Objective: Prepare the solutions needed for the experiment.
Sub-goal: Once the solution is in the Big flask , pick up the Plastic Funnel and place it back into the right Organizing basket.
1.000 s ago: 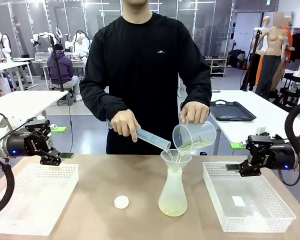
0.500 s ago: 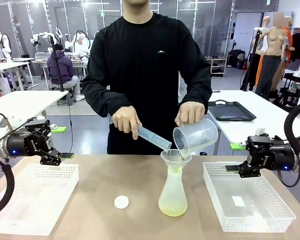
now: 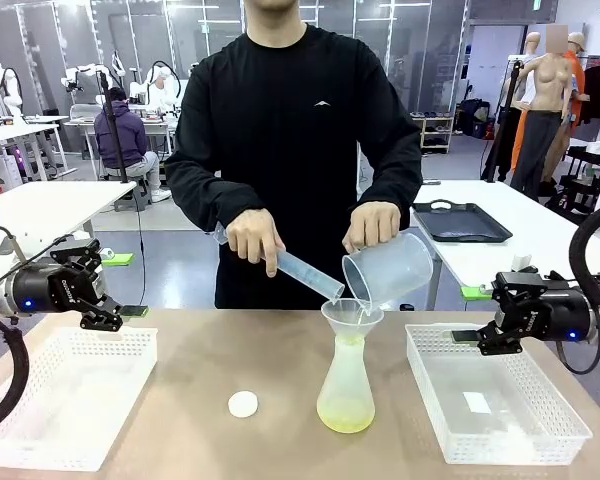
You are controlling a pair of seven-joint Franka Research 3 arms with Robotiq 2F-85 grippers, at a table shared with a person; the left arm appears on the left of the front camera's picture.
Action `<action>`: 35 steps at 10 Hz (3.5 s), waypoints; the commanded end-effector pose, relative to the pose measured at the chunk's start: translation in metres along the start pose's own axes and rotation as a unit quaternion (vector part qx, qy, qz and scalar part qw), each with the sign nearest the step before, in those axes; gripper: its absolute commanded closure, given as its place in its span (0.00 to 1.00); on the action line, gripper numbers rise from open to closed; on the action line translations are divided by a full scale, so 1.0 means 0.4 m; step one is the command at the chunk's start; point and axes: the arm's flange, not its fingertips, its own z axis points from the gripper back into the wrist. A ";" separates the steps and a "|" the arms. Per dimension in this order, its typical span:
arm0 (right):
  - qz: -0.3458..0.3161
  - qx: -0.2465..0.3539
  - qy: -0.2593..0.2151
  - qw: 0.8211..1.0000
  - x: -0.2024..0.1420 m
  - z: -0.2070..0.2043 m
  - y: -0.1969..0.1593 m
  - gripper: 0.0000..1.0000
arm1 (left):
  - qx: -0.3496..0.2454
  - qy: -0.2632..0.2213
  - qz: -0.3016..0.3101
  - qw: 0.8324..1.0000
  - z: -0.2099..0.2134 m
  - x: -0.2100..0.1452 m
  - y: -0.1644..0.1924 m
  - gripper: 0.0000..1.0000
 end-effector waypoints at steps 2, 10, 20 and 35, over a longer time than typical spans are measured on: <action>0.001 -0.001 0.001 1.000 0.003 -0.001 0.002 0.00 | -0.002 0.001 -0.005 1.000 -0.001 -0.002 -0.002 0.00; 0.001 -0.001 0.001 1.000 0.003 -0.001 0.002 0.00 | -0.002 0.001 -0.005 1.000 -0.001 -0.002 -0.002 0.00; 0.012 -0.167 0.025 0.986 -0.038 -0.073 0.200 0.00 | -0.002 0.001 -0.005 1.000 -0.001 -0.002 -0.002 0.00; -0.031 -0.340 -0.030 0.940 0.038 -0.211 0.448 0.00 | -0.002 0.001 -0.005 1.000 -0.001 -0.002 -0.002 0.00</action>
